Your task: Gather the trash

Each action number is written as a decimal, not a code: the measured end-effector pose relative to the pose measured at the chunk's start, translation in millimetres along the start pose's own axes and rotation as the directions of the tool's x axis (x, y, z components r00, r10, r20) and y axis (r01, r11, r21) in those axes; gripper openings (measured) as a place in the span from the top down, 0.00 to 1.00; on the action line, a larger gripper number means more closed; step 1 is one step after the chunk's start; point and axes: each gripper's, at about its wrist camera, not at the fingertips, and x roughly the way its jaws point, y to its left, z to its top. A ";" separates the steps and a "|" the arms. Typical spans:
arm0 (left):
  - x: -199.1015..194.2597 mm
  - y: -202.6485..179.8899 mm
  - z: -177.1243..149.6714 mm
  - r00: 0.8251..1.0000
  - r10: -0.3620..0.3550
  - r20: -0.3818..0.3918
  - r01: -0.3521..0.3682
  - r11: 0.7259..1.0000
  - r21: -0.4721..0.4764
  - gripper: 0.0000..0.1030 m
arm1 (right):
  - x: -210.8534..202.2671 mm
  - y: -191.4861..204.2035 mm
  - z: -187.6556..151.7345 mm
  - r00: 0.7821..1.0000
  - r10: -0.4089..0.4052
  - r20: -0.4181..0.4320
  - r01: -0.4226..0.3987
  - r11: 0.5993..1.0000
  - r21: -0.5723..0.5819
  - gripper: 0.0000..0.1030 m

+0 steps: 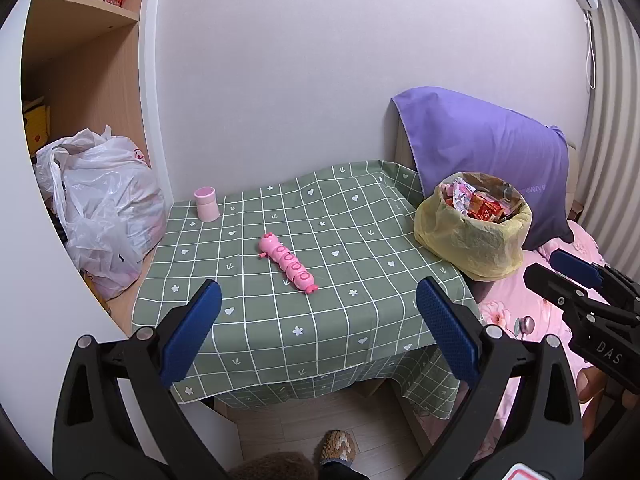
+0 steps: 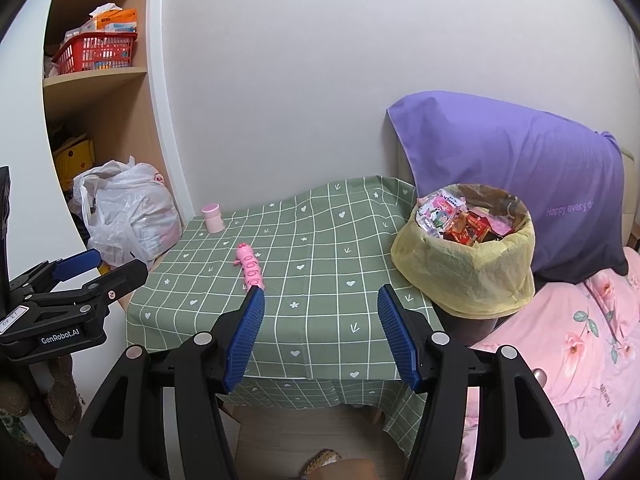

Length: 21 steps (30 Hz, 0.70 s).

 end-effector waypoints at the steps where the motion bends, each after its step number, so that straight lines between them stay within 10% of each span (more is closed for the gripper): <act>1: -0.1 -0.2 0.6 1.000 0.000 -0.001 0.000 1.000 0.000 0.09 | 0.1 -0.2 0.1 1.000 0.000 0.000 0.000 1.000 0.000 0.46; 21: 1.8 0.6 1.0 1.000 -0.009 -0.007 0.009 1.000 0.003 0.09 | -1.4 -3.9 2.3 1.000 -0.004 0.003 0.004 1.000 -0.009 0.46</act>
